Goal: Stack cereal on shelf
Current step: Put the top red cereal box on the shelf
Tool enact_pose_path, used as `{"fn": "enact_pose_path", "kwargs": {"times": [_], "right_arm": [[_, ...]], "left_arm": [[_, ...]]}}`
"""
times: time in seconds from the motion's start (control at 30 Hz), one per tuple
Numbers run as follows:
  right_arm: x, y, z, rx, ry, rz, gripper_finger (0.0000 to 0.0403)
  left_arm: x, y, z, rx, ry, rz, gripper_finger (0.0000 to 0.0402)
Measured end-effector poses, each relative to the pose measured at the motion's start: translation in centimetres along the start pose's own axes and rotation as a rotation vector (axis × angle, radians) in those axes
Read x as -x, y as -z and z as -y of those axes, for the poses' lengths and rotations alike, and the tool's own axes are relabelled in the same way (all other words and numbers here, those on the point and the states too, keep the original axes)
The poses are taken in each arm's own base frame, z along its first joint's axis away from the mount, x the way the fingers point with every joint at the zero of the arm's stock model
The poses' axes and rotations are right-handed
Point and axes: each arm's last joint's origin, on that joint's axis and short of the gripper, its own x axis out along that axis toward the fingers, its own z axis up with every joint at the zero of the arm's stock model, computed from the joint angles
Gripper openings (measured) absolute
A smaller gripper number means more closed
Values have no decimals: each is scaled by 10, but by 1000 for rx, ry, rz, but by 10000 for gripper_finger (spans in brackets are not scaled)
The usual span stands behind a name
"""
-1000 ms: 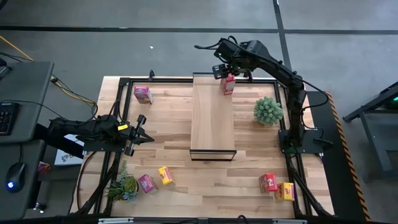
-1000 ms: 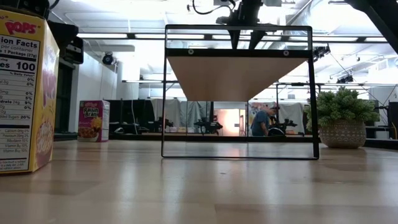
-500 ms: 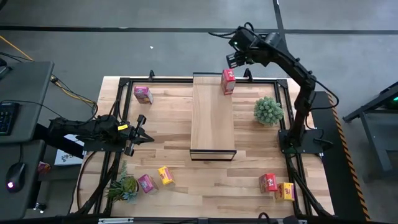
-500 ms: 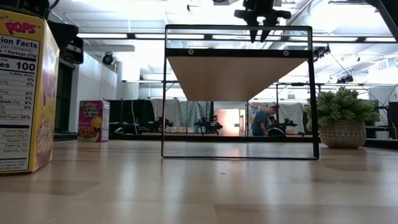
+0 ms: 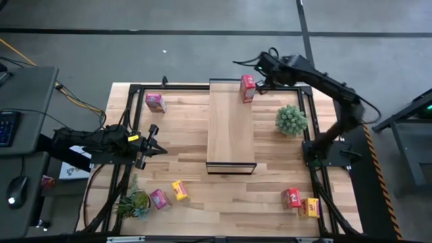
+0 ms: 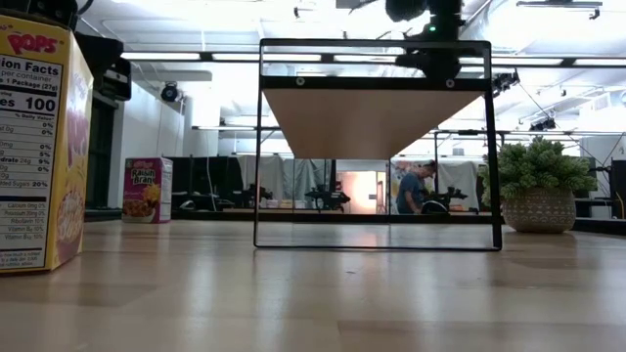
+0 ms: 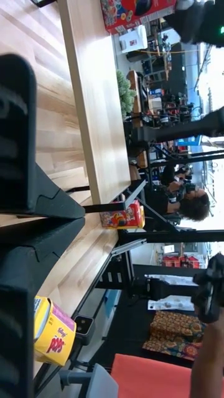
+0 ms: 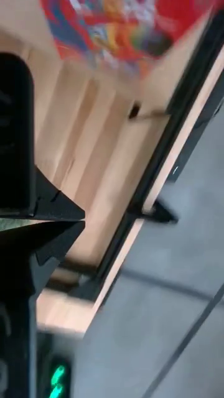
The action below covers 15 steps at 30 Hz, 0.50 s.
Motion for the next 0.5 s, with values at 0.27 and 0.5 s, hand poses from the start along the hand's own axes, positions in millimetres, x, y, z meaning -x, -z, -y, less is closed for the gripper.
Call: {"fn": "enact_pose_path", "kwargs": {"times": [0.27, 0.5], "right_arm": [[-21, 51, -2, 96, -390, 282, 0], [-56, 70, -15, 152, -465, 385, 0]], "left_arm": [[0, 0, 0, 0, 0, 0, 0], [0, 0, 0, 0, 0, 0, 0]]}}
